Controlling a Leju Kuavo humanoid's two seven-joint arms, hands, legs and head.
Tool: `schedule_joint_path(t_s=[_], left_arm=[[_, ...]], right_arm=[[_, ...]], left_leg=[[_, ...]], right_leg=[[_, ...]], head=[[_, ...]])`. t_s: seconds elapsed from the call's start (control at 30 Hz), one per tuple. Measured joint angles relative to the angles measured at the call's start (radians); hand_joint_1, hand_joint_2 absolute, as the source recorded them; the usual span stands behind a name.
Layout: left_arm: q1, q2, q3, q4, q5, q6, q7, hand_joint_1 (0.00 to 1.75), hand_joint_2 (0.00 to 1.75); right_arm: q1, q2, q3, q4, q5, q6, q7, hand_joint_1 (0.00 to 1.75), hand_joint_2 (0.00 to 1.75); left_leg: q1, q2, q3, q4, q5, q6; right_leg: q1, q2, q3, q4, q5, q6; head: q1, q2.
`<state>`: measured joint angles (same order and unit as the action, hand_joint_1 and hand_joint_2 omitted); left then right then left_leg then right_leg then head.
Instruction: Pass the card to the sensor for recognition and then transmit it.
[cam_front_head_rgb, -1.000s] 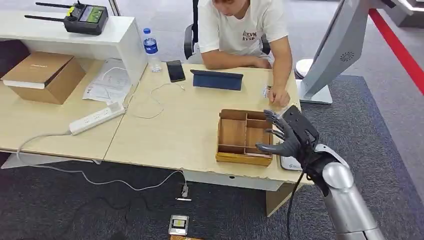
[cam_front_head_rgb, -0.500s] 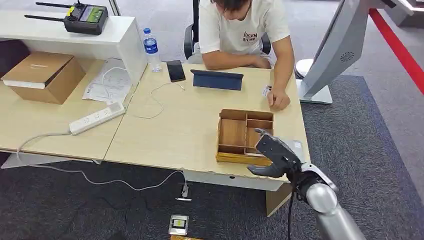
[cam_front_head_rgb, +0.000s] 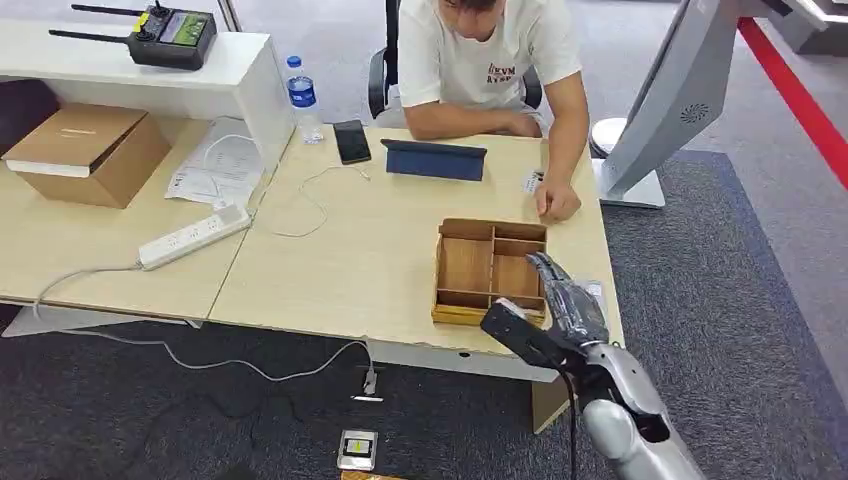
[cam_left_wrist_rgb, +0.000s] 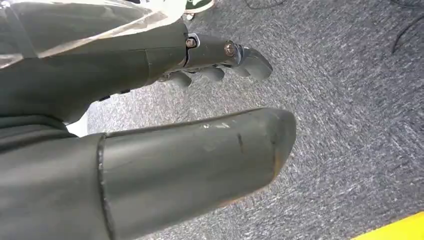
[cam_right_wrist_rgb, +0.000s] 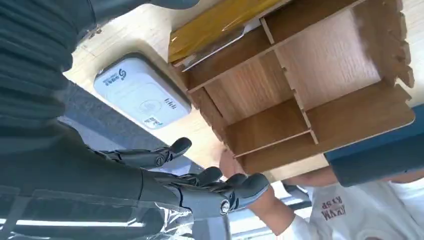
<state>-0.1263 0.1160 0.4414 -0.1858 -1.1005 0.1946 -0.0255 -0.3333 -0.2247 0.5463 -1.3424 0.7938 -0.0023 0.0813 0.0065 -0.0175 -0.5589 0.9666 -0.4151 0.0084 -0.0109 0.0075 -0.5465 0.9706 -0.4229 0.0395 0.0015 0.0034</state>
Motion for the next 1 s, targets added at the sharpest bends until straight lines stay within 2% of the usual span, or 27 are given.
schedule_joint_path(t_s=[0.37, 0.57, 0.73, 1.0], left_arm=[[0.000, -0.002, 0.000, 0.000, 0.000, 0.002, -0.003, 0.00, 0.00], [0.000, -0.002, 0.000, 0.000, -0.003, 0.003, -0.003, 0.00, 0.00], [-0.001, -0.003, 0.000, 0.000, -0.006, 0.003, -0.003, 0.00, 0.00], [-0.001, -0.008, 0.000, 0.000, -0.006, 0.005, -0.003, 0.00, 0.00]], right_arm=[[0.001, 0.013, 0.025, 0.037, 0.060, -0.040, -0.024, 0.00, 1.75], [-0.006, 0.035, 0.037, 0.105, 0.116, -0.128, -0.061, 0.00, 1.75], [-0.032, 0.070, 0.038, 0.237, 0.119, -0.275, -0.126, 0.00, 1.75], [-0.061, 0.101, 0.035, 0.380, 0.100, -0.301, -0.155, 0.00, 1.75]], left_leg=[[0.000, 0.000, 0.000, 0.000, 0.000, 0.000], [0.000, 0.000, 0.000, 0.000, 0.000, 0.000], [0.000, 0.000, 0.000, 0.000, 0.000, 0.000], [0.000, 0.000, 0.000, 0.000, 0.000, 0.000]], right_leg=[[0.000, 0.000, 0.000, 0.000, 0.000, 0.000], [0.000, 0.000, 0.000, 0.000, 0.000, 0.000], [0.000, 0.000, 0.000, 0.000, 0.000, 0.000], [0.000, 0.000, 0.000, 0.000, 0.000, 0.000]], head=[[0.000, 0.000], [0.000, 0.000], [0.000, 0.000], [0.000, 0.000]])
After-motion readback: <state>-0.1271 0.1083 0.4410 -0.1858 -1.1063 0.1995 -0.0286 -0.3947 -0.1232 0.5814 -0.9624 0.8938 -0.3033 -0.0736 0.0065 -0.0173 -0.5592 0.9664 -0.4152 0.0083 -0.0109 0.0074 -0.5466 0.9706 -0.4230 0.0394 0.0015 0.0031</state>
